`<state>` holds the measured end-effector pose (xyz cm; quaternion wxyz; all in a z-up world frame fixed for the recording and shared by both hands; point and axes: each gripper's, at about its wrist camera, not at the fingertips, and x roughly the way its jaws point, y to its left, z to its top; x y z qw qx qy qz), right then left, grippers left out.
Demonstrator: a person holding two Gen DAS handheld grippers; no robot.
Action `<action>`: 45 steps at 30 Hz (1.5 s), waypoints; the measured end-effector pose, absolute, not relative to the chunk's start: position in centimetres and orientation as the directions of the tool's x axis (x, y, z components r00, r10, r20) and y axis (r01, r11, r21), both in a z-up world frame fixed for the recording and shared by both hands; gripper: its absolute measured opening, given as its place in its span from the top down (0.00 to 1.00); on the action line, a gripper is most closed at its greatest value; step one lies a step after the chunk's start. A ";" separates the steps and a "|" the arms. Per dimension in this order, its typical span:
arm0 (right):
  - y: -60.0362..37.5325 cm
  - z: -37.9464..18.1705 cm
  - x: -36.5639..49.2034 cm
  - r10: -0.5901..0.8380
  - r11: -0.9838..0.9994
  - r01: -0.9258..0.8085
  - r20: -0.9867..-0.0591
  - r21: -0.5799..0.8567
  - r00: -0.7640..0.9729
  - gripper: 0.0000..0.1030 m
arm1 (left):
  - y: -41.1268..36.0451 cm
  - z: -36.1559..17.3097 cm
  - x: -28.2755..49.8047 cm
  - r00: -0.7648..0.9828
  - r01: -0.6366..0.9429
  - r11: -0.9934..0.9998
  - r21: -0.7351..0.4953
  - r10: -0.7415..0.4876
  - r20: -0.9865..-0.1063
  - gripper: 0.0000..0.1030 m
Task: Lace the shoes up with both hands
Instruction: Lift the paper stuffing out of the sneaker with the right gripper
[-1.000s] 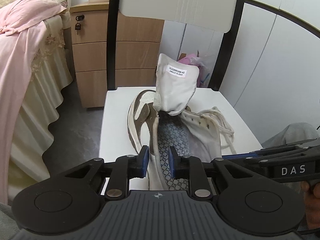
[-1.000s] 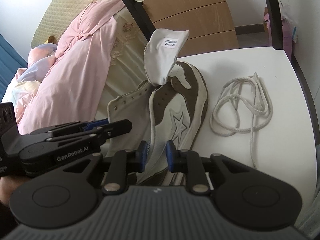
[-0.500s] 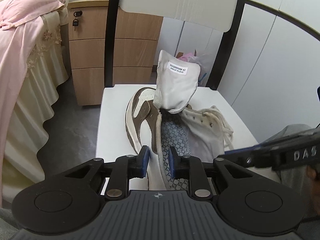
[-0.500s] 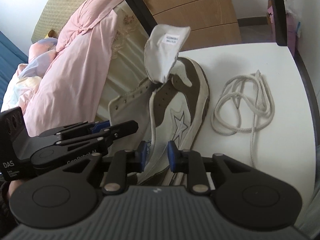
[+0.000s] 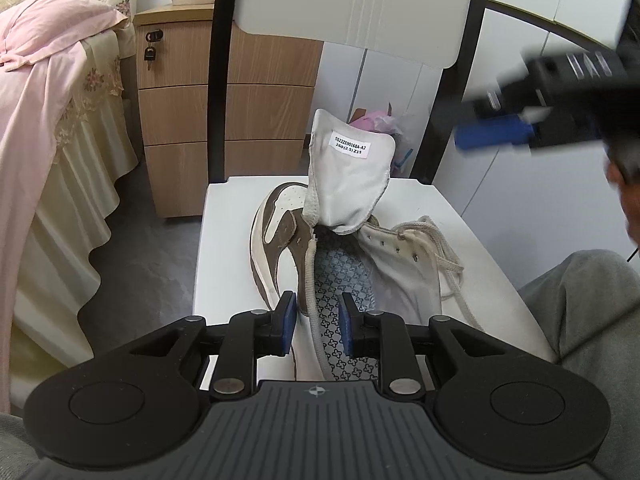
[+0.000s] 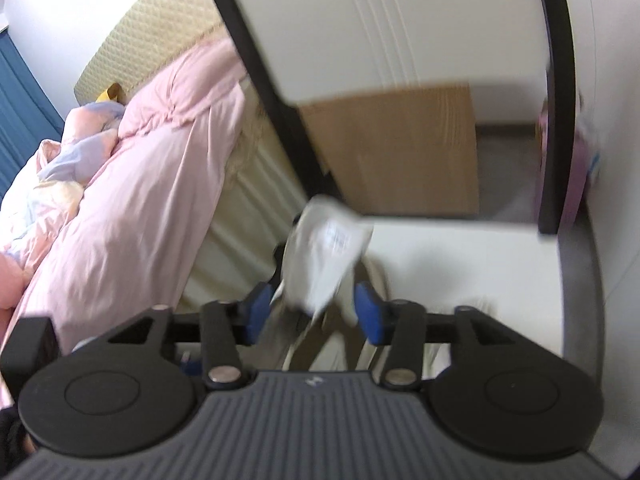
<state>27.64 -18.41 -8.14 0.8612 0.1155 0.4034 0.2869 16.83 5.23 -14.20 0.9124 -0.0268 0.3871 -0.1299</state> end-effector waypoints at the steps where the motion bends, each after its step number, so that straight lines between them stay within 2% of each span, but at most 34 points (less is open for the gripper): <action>1: -18.4 -7.9 28.5 0.586 0.810 -0.403 -0.622 0.426 0.519 0.36 | 5.2 -14.2 16.8 0.666 0.216 0.965 -0.147 -0.256 -0.700 0.74; 2: -18.4 -7.7 29.3 0.585 0.811 -0.404 -0.616 0.423 0.527 0.28 | 5.2 -14.2 16.8 0.666 0.216 0.966 -0.144 -0.254 -0.702 0.74; 5: -18.1 -7.8 31.5 0.593 0.804 -0.426 -0.609 0.414 0.527 0.15 | 5.0 -14.3 16.8 0.665 0.221 0.966 -0.132 -0.248 -0.705 0.75; 8: -18.1 -8.1 33.3 0.602 0.797 -0.442 -0.589 0.411 0.539 0.07 | 5.0 -14.4 16.8 0.661 0.229 0.966 -0.122 -0.247 -0.709 0.75; 10: -17.9 -8.7 34.5 0.607 0.793 -0.442 -0.591 0.418 0.531 0.07 | 5.0 -14.3 16.8 0.663 0.227 0.967 -0.114 -0.239 -0.709 0.83; 18: -15.4 -12.3 38.3 0.639 0.758 -0.491 -0.637 0.429 0.430 0.08 | 5.6 -14.3 17.0 0.661 0.220 0.965 -0.142 -0.254 -0.706 0.85; 19: -15.1 -12.8 38.6 0.643 0.754 -0.490 -0.644 0.438 0.414 0.10 | 5.6 -14.3 17.0 0.660 0.220 0.965 -0.143 -0.255 -0.707 0.85; 21: -14.6 -13.5 39.2 0.651 0.745 -0.491 -0.653 0.453 0.387 0.21 | 5.5 -14.3 17.0 0.660 0.219 0.965 -0.143 -0.254 -0.707 0.85; 23: -14.2 -13.9 39.5 0.670 0.727 -0.491 -0.649 0.479 0.360 0.46 | 5.5 -14.3 17.0 0.660 0.219 0.966 -0.140 -0.252 -0.708 0.85; 24: -14.0 -13.8 39.6 0.682 0.717 -0.492 -0.643 0.494 0.349 0.53 | 5.4 -14.3 17.0 0.660 0.219 0.966 -0.137 -0.250 -0.709 0.85; 29: -14.5 -11.4 37.5 0.727 0.673 -0.531 -0.591 0.514 0.349 0.78 | 5.2 -14.2 17.0 0.661 0.215 0.968 -0.128 -0.240 -0.711 0.85; 34: -15.3 -9.9 34.2 0.784 0.607 -0.543 -0.549 0.581 0.290 0.81 | 5.2 -13.2 16.3 0.682 0.215 0.969 -0.121 -0.237 -0.692 0.80; 36: -15.2 -9.8 33.0 0.792 0.596 -0.542 -0.546 0.593 0.273 0.81 | 5.1 -12.4 15.7 0.689 0.215 0.970 -0.114 -0.233 -0.686 0.73; 38: -15.1 -9.8 32.2 0.796 0.590 -0.536 -0.547 0.604 0.260 0.81 | 4.8 -11.3 14.9 0.695 0.217 0.971 -0.099 -0.225 -0.683 0.58; 40: -15.0 -10.0 31.7 0.800 0.583 -0.537 -0.544 0.609 0.251 0.81 | 4.3 -10.0 14.2 0.691 0.213 0.975 -0.067 -0.199 -0.695 0.54; 43: -14.9 -10.5 31.2 0.808 0.575 -0.526 -0.538 0.626 0.242 0.81 | 3.5 -7.2 12.7 0.670 0.223 0.973 -0.057 -0.196 -0.717 0.53; 45: -14.9 -10.9 30.8 0.813 0.570 -0.513 -0.529 0.642 0.242 0.80 | 3.1 -4.6 11.4 0.673 0.249 0.966 -0.065 -0.221 -0.706 0.47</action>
